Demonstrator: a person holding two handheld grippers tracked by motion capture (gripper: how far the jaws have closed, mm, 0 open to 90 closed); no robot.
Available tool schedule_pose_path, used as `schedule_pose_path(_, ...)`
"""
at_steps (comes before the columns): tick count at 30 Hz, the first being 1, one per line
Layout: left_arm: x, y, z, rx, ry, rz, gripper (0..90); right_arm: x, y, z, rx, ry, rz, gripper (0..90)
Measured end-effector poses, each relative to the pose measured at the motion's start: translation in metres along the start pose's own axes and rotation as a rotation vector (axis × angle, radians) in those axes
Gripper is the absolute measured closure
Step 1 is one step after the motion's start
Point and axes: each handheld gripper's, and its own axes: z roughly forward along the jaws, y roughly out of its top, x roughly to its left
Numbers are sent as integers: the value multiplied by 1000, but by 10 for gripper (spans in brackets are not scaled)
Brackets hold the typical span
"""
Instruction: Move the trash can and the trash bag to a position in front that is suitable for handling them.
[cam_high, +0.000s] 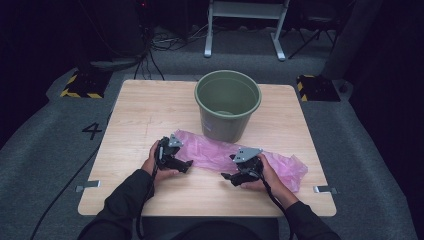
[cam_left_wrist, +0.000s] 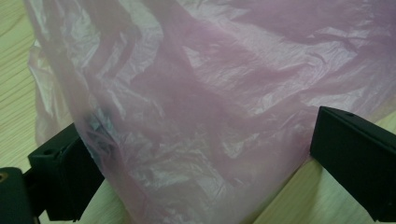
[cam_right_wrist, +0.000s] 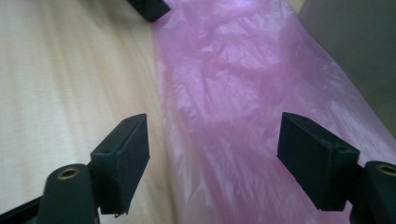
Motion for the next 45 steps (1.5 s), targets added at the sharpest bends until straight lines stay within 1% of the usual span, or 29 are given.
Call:
schedule_pose_path(2,-4,3,2,0,-8,6,17,-5,-2,5,0,18,34,232)
schedule_pose_path(4,-9,5,5,0,-18,15,17,-9,-4,9,0,5,48,229)
schedule_pose_path(8,-14,9,9,-1,-34,23,16,-16,-10,13,24,-9,55,220)
schedule_pose_path(11,-14,9,9,-1,-34,25,16,-20,-14,12,20,-6,92,236)
schedule_pose_path(13,-14,9,9,-1,-37,23,17,-22,-17,10,17,7,111,249)
schedule_pose_path(14,-13,9,8,1,-32,27,16,-22,-18,9,19,7,113,251)
schedule_pose_path(17,-13,8,8,1,-34,14,18,-22,-20,5,26,-2,107,259)
schedule_pose_path(18,-11,8,7,2,-26,18,18,-23,-24,0,29,-8,109,259)
schedule_pose_path(19,-11,7,6,3,-17,5,18,-24,-25,-1,32,-10,115,259)
schedule_pose_path(21,-9,7,6,1,-12,7,21,-25,-28,-4,37,-17,128,265)
schedule_pose_path(23,-9,7,6,1,-11,5,21,-28,-31,-8,39,-22,136,309)
schedule_pose_path(24,-9,7,6,1,-11,4,21,-29,-32,-9,35,-27,150,359)
schedule_pose_path(25,-9,6,6,1,-10,4,21,-31,-33,-10,27,-34,169,381)
schedule_pose_path(26,-9,6,6,2,-10,2,21,-31,-34,-10,21,-34,169,386)
schedule_pose_path(28,-9,6,6,-2,-11,-2,21,-32,-33,-10,20,-31,167,451)
schedule_pose_path(29,-9,6,6,-2,-11,-2,21,-32,-33,-10,20,-31,167,451)
schedule_pose_path(30,-10,6,3,7,12,7,22,-32,-32,-9,18,-31,165,526)
schedule_pose_path(31,-11,5,2,0,30,21,30,-32,-31,-9,16,-30,165,553)
schedule_pose_path(32,-13,5,-1,-13,48,30,62,-32,-31,-8,13,-30,165,581)
schedule_pose_path(34,-16,6,-6,-24,78,49,210,-32,-30,-7,5,-35,167,641)
schedule_pose_path(35,-16,6,-9,-37,87,53,187,-33,-30,-6,5,-33,165,665)
schedule_pose_path(36,-15,5,-13,-52,80,53,137,-33,-30,-6,3,-36,164,690)
schedule_pose_path(37,-14,4,-17,-73,68,48,165,-34,-30,-6,0,-40,166,709)
schedule_pose_path(38,-12,3,-21,-85,69,42,187,-35,-30,-6,-4,-44,170,732)
schedule_pose_path(39,-11,2,-25,-91,72,37,163,-35,-31,-6,-7,-46,170,752)
schedule_pose_path(41,-7,-1,-33,-93,81,34,175,-37,-32,-6,-14,-49,174,787)
schedule_pose_path(42,-6,-3,-36,-88,93,26,176,-38,-33,-6,-17,-51,174,809)
schedule_pose_path(43,-4,-5,-40,-83,92,18,176,-38,-33,-7,-17,-52,175,825)
schedule_pose_path(45,2,-10,-51,-91,51,0,194,-39,-34,-7,-15,-53,171,852)
